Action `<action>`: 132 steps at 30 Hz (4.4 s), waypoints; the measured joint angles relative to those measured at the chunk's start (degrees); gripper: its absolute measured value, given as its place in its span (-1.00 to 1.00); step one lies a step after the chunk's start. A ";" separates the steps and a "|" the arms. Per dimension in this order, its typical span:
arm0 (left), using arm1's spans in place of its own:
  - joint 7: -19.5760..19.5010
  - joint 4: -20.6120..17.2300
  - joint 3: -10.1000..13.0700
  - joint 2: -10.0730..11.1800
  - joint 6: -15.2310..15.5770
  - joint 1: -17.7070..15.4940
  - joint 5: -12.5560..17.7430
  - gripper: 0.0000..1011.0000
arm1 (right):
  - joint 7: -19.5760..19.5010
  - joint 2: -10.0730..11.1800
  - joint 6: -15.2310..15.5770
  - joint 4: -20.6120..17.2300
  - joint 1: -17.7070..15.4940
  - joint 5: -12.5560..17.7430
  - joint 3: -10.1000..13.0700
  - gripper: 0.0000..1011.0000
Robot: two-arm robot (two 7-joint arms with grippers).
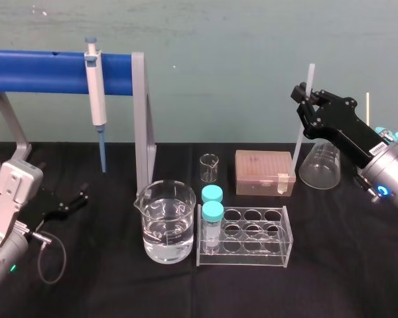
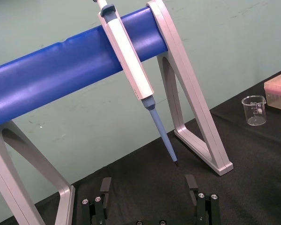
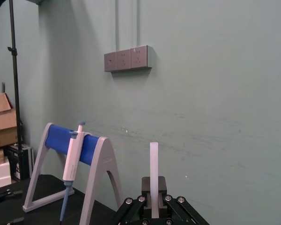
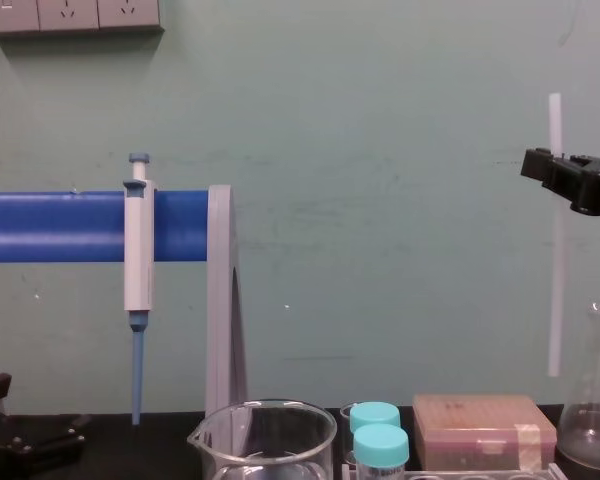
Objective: Pick up the stirring rod with one hand, then place it down.
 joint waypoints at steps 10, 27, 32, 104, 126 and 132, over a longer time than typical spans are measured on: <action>0.00 0.00 0.00 0.00 0.00 0.00 0.00 0.98 | -0.02 -0.07 0.09 0.16 0.19 0.02 -0.21 -0.86; 0.00 0.00 0.00 0.00 0.00 0.00 0.00 0.98 | 0.01 -0.10 0.33 0.73 0.64 0.01 -0.45 -0.86; 0.00 0.00 0.00 0.00 0.00 0.00 0.00 0.98 | 0.01 -0.18 0.38 0.93 0.79 0.03 -0.49 -0.86; 0.00 0.00 0.00 0.00 0.00 0.00 0.00 0.98 | 13.22 0.37 -4.82 7.58 2.76 4.49 -6.64 -0.86; 0.00 0.00 0.00 0.00 0.00 0.00 0.00 0.98 | 14.69 -2.12 -11.00 15.55 4.11 2.51 -9.42 -0.86; 0.00 0.00 0.00 0.00 0.00 0.00 0.00 0.98 | 14.87 -3.07 -12.09 17.28 4.62 2.43 -9.20 -0.86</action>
